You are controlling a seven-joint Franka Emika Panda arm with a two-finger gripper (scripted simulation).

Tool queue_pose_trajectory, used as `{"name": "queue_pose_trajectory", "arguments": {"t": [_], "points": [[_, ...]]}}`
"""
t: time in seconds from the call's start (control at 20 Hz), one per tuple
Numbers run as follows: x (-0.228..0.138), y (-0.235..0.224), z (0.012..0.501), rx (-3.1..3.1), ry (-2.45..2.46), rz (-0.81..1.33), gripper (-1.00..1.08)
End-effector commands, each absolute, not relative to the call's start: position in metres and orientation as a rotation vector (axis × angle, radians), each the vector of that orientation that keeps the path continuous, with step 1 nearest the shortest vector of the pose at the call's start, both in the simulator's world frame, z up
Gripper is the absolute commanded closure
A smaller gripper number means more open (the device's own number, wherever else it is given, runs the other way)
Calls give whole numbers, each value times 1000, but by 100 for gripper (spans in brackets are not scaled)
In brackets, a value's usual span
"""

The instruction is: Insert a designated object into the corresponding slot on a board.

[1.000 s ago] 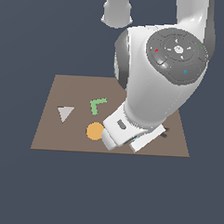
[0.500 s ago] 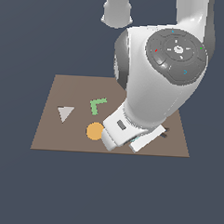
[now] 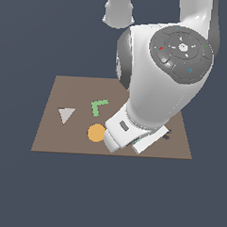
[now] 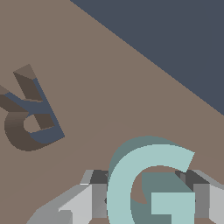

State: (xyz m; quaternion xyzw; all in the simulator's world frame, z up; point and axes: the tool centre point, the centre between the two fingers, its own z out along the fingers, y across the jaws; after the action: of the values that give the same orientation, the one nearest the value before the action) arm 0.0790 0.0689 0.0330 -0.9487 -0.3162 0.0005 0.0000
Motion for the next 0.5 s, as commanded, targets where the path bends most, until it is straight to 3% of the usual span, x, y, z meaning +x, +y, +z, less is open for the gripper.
{"name": "queue_pose_trajectory", "arguments": {"t": [0.0, 0.45], "points": [[78, 71, 33, -2970, -1023, 1, 108], [62, 87, 35, -2868, -1282, 1, 108]]}}
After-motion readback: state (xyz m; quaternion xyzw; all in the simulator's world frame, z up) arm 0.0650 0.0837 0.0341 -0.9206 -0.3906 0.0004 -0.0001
